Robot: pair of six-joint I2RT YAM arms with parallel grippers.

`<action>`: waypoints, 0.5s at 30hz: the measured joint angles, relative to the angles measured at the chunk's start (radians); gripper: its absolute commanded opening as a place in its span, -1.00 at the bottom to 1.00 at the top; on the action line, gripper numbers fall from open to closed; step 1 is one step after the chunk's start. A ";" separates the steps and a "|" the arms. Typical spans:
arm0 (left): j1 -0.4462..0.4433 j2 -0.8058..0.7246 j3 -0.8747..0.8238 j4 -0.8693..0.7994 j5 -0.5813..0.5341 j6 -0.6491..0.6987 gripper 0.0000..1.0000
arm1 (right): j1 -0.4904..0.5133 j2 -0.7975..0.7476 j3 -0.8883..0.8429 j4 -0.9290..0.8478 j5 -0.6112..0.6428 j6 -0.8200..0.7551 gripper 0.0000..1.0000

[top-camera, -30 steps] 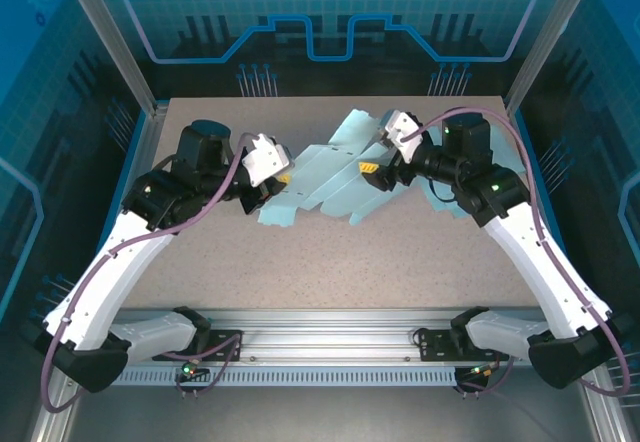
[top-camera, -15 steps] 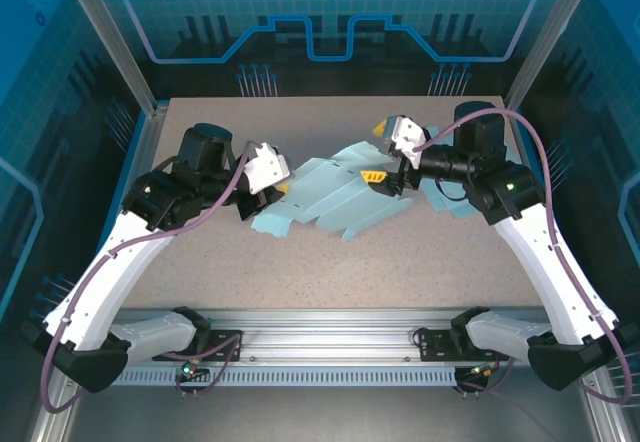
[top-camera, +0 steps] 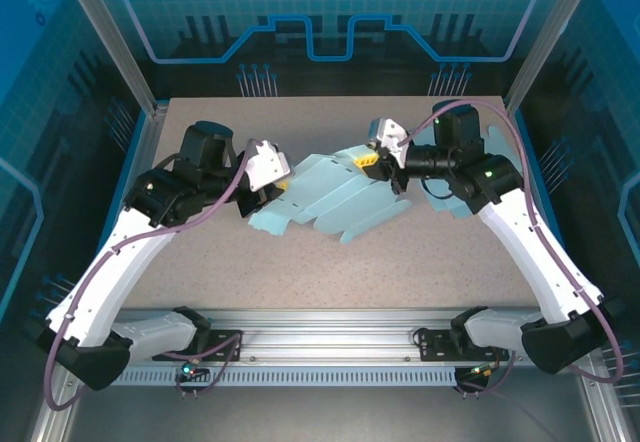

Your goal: Fold the paper box

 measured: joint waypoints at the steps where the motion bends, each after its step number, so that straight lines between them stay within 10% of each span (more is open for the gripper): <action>1: 0.001 0.004 0.001 -0.001 -0.011 0.000 -0.95 | 0.000 -0.001 -0.020 0.025 0.002 0.022 -1.00; 15: 0.073 0.141 0.052 0.117 -0.068 -0.010 0.10 | 0.005 0.080 -0.249 0.313 0.046 0.415 -1.00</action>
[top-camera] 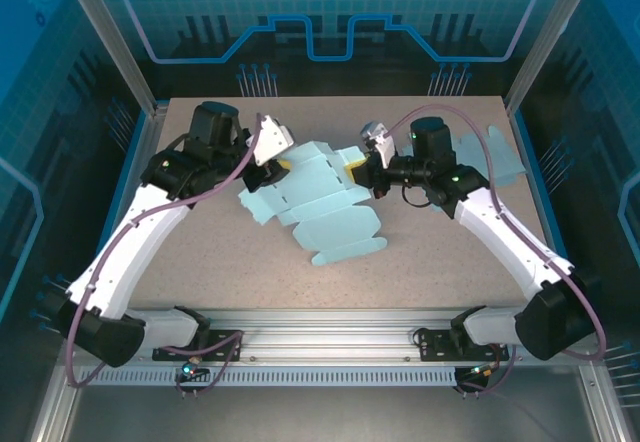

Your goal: Fold the paper box

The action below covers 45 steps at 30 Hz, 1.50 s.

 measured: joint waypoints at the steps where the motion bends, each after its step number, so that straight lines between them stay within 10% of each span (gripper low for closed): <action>1: 0.000 0.019 -0.001 0.011 -0.001 0.005 0.13 | 0.000 0.010 -0.015 0.020 0.006 0.003 -1.00; 10: 0.080 0.080 -0.042 0.173 0.080 0.035 0.91 | -0.013 0.132 -0.031 0.184 -0.048 -0.001 -1.00; 23: 0.296 0.088 -0.040 0.164 0.389 0.132 0.97 | -0.042 0.171 -0.020 0.264 -0.167 -0.063 -1.00; 45: 0.310 0.228 -0.035 0.137 0.429 0.209 -0.19 | -0.042 0.220 0.021 0.260 -0.197 -0.081 -1.00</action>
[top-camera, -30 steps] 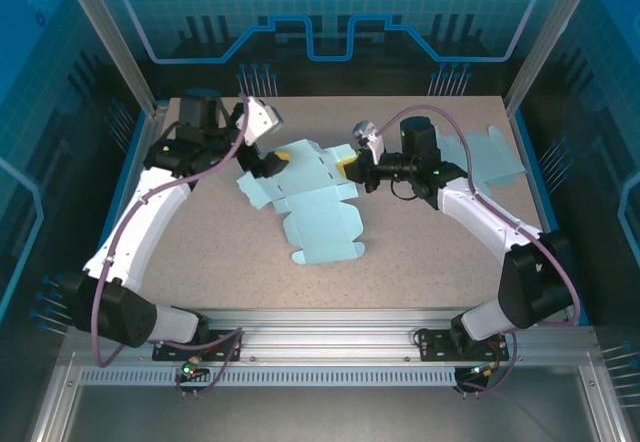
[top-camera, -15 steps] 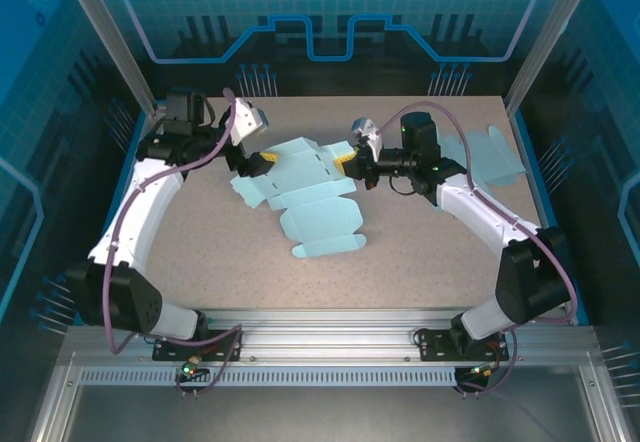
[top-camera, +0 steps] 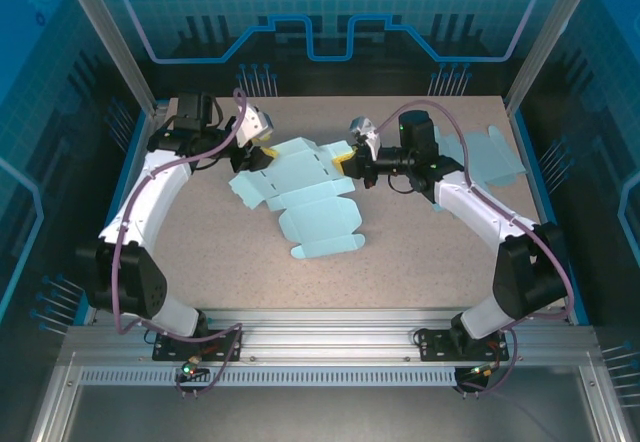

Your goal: Fold the paper box

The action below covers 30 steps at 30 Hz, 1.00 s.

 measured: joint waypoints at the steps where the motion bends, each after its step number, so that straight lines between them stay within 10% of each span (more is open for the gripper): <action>1: -0.002 0.000 0.001 -0.005 0.000 0.006 -0.25 | 0.000 0.001 0.000 0.000 0.000 0.000 -1.00; 5: -0.014 0.002 0.007 -0.026 -0.005 0.021 -0.73 | 0.000 0.008 0.006 0.001 0.001 0.001 -1.00; 15: -0.069 0.000 0.004 -0.015 -0.085 0.024 -1.00 | -0.019 0.021 0.005 0.005 0.049 0.024 -1.00; 21: -0.185 -0.040 -0.114 0.137 -0.292 0.013 -1.00 | -0.024 0.016 -0.040 0.002 0.168 0.081 -0.30; 30: -0.338 -0.039 -0.290 0.376 -0.603 0.043 -1.00 | -0.034 -0.186 -0.176 -0.128 0.498 0.269 0.01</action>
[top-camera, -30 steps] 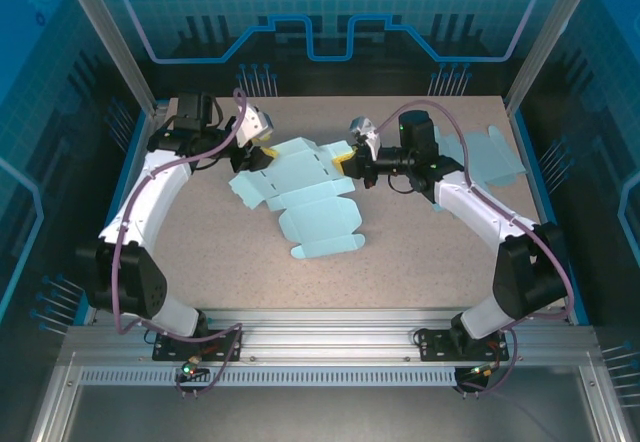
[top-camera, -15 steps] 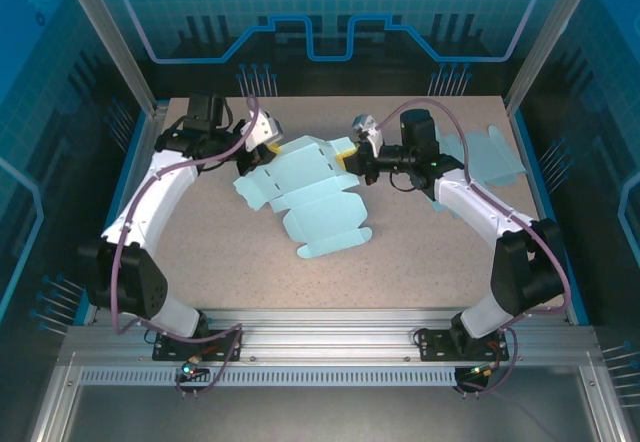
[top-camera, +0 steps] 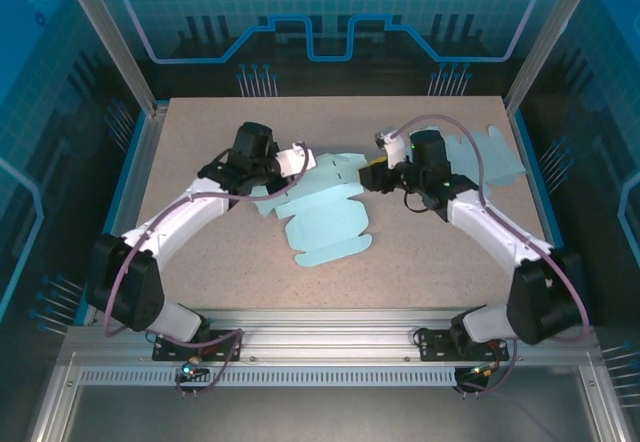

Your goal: Fold the paper box

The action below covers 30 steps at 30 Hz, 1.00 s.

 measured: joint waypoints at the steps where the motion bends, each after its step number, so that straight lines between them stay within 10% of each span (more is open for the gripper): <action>1: -0.013 0.003 -0.013 0.026 -0.026 0.006 -1.00 | -0.007 -0.028 -0.002 -0.021 0.033 0.024 0.05; 15: -0.244 0.234 -0.129 0.514 -0.387 0.166 -1.00 | -0.089 -0.191 0.013 -0.246 0.117 0.326 0.44; 30: -0.281 0.312 -0.143 0.679 -0.446 0.212 -1.00 | -0.091 0.169 0.188 -0.224 -0.096 0.475 0.21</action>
